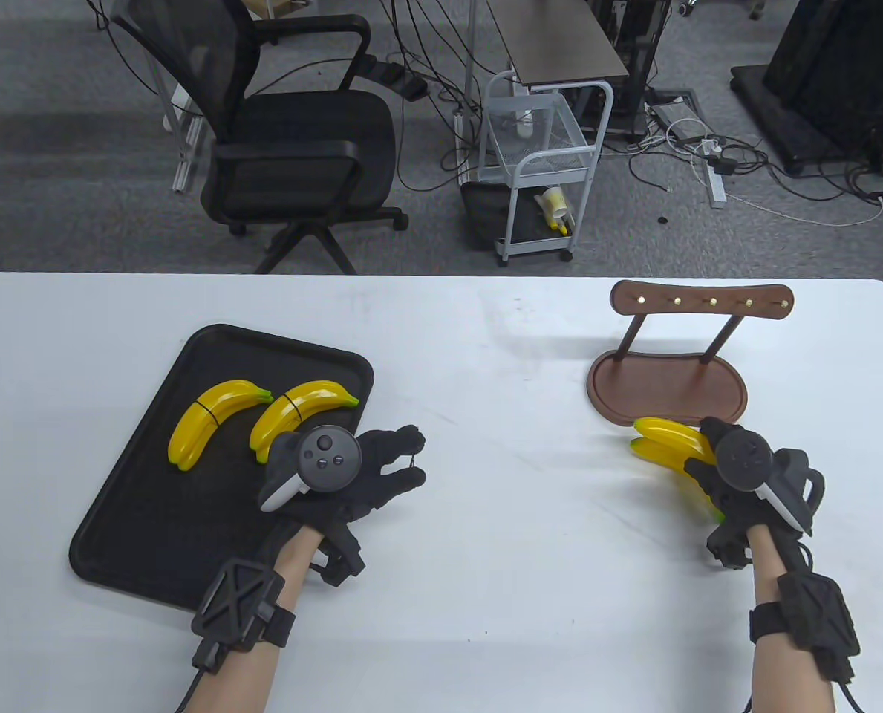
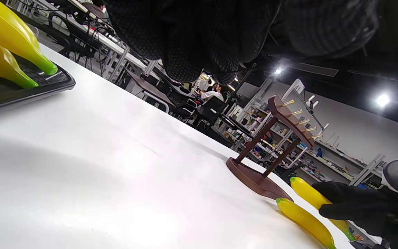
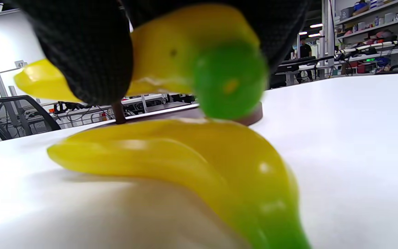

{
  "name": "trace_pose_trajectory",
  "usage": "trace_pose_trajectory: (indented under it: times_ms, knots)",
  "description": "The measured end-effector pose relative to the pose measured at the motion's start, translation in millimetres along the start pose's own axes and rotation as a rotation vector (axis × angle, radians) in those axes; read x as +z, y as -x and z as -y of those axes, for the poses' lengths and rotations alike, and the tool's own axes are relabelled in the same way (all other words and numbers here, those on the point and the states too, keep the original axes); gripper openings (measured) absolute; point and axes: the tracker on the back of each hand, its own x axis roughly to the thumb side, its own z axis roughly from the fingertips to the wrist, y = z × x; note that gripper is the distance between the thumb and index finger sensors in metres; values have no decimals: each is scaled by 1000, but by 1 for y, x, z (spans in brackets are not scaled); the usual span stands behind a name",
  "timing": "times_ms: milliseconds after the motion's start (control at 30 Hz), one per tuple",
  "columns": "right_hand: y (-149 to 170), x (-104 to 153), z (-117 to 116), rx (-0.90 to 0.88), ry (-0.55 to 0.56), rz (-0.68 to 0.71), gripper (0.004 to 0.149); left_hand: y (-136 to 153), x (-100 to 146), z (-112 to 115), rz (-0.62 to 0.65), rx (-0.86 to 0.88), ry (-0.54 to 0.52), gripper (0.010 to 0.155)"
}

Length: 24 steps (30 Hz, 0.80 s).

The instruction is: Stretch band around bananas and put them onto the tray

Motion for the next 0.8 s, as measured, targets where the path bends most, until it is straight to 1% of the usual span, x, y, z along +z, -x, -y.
trace_pose_trajectory:
  times_ms: [433, 800]
  knots:
    - [15, 0, -11, -45, -31, -40, 69, 1, 0, 1, -9, -6, 5, 64]
    - [22, -2, -19, -154, -72, -50, 72, 1, 0, 1, -8, -10, 6, 64]
